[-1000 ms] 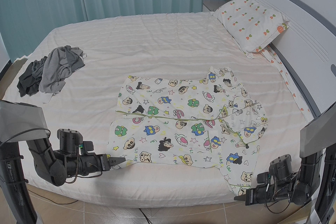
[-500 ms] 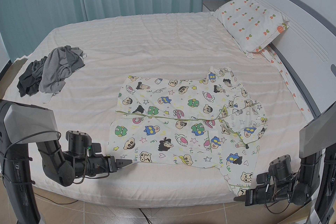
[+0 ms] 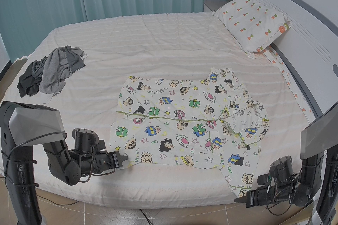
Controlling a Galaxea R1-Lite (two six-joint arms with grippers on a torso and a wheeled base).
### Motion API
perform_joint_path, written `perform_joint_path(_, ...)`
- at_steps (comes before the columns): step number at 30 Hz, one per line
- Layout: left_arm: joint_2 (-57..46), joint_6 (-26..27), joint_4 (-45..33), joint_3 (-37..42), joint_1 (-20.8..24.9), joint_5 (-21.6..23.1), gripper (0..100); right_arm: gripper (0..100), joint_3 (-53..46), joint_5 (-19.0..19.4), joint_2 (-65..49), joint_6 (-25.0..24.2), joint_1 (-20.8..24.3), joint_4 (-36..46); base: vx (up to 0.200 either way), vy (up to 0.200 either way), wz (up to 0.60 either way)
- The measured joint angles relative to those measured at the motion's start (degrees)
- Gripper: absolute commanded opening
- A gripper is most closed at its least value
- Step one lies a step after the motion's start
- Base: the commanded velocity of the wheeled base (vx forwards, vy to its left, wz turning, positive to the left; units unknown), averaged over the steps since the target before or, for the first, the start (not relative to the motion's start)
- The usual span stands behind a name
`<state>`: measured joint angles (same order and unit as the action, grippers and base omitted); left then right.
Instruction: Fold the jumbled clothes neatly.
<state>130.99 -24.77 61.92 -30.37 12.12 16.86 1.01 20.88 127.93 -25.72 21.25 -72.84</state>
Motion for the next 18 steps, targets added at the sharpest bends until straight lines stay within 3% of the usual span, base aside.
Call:
perform_joint_path(8, -1.19, -0.21, 0.05, 4.29, -0.02, -3.21, 0, 0, 0.00, -0.26, -0.04, -0.22, 0.00, 0.23, 0.000, 0.000, 0.00)
perform_joint_path(18, -5.08, -0.57, 0.02, 10.25, 0.89, -3.60, 0, 0, 0.00, -0.55, -1.85, -0.60, -0.02, 4.35, 0.000, 0.000, 0.00)
